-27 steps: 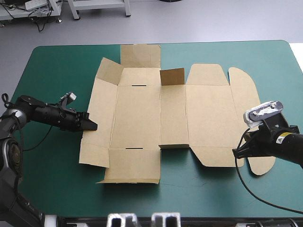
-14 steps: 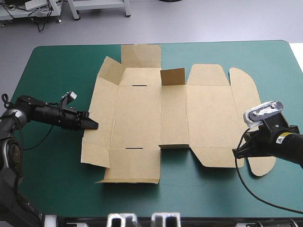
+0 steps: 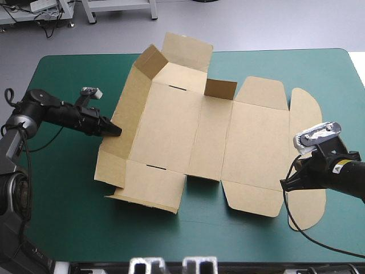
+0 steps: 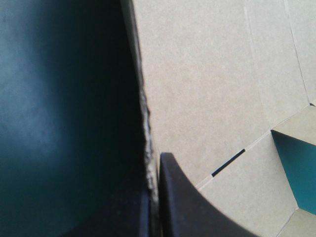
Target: Fold the box
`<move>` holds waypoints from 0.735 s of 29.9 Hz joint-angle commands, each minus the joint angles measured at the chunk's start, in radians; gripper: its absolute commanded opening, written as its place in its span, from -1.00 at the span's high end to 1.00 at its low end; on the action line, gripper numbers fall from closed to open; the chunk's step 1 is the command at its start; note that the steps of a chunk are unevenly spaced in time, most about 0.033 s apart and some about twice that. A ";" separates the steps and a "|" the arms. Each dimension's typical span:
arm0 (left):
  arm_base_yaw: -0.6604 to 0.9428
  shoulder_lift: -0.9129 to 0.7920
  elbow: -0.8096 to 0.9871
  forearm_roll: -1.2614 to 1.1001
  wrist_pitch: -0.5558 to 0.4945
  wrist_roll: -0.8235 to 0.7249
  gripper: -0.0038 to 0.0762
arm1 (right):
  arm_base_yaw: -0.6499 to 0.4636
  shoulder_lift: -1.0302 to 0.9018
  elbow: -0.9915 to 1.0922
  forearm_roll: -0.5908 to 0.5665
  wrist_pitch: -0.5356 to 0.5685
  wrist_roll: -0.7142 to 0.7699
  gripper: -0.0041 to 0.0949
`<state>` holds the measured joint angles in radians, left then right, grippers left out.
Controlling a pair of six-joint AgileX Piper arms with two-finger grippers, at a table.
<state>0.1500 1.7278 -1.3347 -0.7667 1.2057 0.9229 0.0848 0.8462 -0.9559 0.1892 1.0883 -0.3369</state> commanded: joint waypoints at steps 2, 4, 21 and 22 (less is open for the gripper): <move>-0.105 -0.062 -0.194 0.029 0.089 -0.010 0.93 | -0.004 -0.001 -0.021 0.007 -0.044 0.000 0.95; -0.156 -0.062 -0.283 0.094 0.077 -0.026 0.93 | -0.004 -0.001 -0.021 0.007 -0.044 0.000 0.95; -0.437 -0.060 -0.597 0.497 -0.151 0.051 0.93 | -0.004 -0.001 -0.021 0.037 -0.153 0.000 0.95; -0.457 -0.060 -0.594 0.530 -0.174 0.085 0.93 | -0.004 -0.001 -0.021 0.037 -0.157 0.000 0.95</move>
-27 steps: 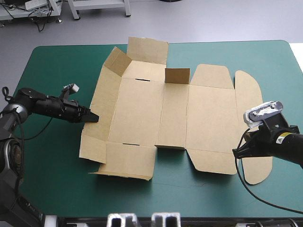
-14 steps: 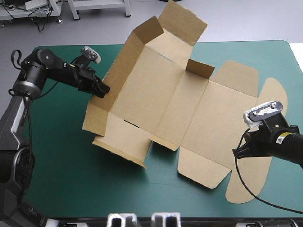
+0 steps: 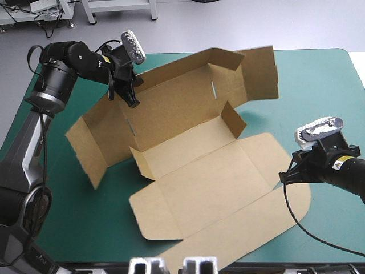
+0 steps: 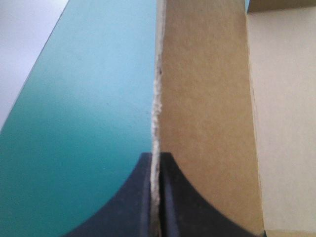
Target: Fold the box
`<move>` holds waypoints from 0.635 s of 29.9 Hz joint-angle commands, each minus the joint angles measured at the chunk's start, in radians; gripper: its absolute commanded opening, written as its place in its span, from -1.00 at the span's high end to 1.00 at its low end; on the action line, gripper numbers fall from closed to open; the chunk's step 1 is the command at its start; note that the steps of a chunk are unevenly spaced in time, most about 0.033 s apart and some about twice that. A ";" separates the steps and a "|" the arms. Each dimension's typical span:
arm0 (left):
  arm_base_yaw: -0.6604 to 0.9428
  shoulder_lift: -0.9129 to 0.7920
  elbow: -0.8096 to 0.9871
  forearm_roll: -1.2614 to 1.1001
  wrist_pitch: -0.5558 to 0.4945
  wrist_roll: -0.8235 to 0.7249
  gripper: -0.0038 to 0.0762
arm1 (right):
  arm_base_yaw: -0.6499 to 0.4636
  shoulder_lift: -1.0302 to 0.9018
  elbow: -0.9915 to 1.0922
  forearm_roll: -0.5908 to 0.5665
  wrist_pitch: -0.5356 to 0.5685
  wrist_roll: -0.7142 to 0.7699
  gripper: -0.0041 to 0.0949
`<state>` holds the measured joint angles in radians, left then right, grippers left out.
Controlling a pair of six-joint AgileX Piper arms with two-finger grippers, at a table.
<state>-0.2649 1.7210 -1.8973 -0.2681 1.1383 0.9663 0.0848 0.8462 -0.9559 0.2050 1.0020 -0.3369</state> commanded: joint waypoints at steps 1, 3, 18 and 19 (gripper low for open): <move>-0.063 -0.053 -0.031 0.051 -0.125 0.063 0.93 | -0.004 0.001 -0.021 0.021 -0.076 0.000 0.95; -0.103 -0.053 -0.031 0.093 -0.176 0.093 0.93 | -0.004 0.001 -0.021 0.019 -0.094 0.002 0.95; -0.171 -0.053 0.004 -0.006 -0.349 0.378 0.93 | -0.004 0.058 -0.023 0.017 -0.166 0.064 0.95; -0.171 -0.053 0.008 -0.042 -0.349 0.399 0.93 | -0.004 0.058 -0.023 0.017 -0.167 0.064 0.95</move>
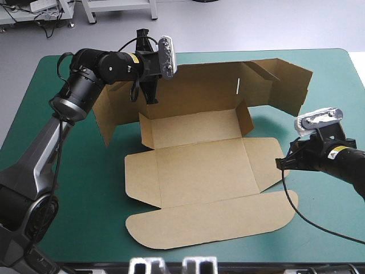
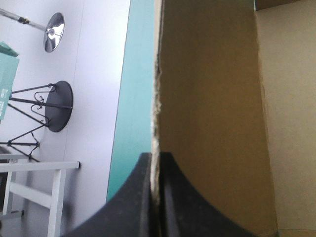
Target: Fold the box
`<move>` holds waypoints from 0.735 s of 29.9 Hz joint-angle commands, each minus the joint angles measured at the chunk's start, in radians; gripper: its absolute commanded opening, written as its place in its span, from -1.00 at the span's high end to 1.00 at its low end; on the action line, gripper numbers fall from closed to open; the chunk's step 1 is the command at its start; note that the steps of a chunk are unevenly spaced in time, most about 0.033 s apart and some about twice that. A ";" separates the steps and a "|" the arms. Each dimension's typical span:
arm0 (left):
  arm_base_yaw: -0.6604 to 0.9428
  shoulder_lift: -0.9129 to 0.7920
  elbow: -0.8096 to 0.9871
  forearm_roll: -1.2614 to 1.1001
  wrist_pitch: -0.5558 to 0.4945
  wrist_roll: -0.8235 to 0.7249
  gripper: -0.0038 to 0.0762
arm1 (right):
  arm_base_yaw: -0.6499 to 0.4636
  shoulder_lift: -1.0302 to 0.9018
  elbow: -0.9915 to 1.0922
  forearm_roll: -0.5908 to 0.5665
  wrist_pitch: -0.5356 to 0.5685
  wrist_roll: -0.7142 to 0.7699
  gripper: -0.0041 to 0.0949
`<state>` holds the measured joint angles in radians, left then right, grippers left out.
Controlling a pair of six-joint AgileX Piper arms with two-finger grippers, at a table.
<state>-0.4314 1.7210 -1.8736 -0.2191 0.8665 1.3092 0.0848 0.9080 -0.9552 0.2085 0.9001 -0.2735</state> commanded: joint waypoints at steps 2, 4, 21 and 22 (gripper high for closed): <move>-0.002 -0.053 -0.008 -0.172 -0.077 0.112 0.93 | -0.004 -0.004 -0.024 0.014 -0.067 0.001 0.95; -0.002 -0.053 -0.004 -0.242 -0.075 0.162 0.93 | -0.004 -0.004 -0.024 0.009 -0.067 0.003 0.95; 0.079 -0.090 0.142 -0.377 -0.128 0.328 0.93 | -0.004 0.057 -0.184 -0.078 -0.158 0.099 0.95; 0.077 -0.093 0.160 -0.404 -0.164 0.363 0.93 | -0.004 0.076 -0.200 -0.079 -0.158 0.099 0.95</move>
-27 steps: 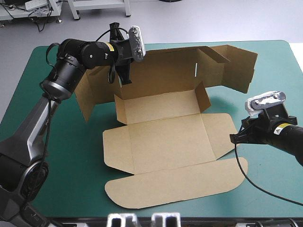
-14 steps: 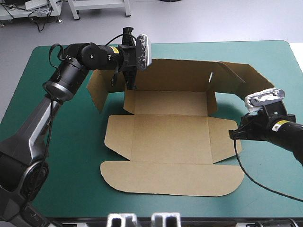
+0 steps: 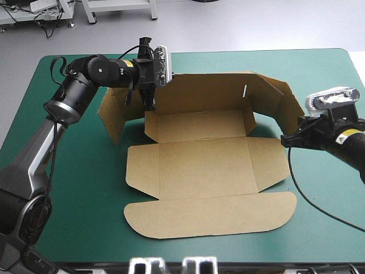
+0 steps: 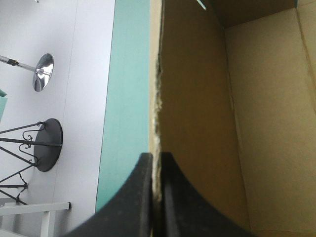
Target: Fold the box
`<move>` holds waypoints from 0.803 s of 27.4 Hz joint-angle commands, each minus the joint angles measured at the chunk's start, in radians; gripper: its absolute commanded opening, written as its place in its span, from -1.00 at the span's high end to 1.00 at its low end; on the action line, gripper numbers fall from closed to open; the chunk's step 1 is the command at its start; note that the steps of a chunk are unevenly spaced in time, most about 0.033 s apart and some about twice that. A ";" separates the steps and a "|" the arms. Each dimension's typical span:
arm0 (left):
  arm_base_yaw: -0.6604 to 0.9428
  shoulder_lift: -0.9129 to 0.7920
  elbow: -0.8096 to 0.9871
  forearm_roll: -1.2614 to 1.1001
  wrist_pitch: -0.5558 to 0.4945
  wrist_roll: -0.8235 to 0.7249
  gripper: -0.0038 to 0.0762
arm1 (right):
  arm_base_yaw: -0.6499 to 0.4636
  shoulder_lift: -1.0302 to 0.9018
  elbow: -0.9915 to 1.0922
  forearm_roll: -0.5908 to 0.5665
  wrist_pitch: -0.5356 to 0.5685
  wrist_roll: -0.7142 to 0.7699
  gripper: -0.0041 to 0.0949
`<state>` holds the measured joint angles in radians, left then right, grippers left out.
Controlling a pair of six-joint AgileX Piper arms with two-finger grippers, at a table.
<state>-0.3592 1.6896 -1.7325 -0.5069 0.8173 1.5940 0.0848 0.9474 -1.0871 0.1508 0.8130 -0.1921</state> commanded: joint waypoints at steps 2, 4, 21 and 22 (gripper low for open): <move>-0.005 -0.069 0.055 -0.176 -0.189 0.173 0.93 | -0.004 0.085 -0.119 -0.026 -0.058 0.014 0.95; -0.016 -0.072 0.088 -0.201 -0.257 0.261 0.93 | -0.004 0.144 -0.182 -0.026 -0.038 0.014 0.95; -0.014 -0.082 0.198 -0.260 -0.411 0.404 0.93 | -0.006 0.680 -0.823 -0.060 0.152 0.010 0.95; -0.014 -0.084 0.205 -0.283 -0.418 0.417 0.93 | -0.006 0.747 -0.919 -0.056 0.196 0.010 0.95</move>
<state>-0.3714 1.6700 -1.5050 -0.7261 0.4682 1.9953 0.0848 1.6572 -1.8778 0.0885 1.0039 -0.1802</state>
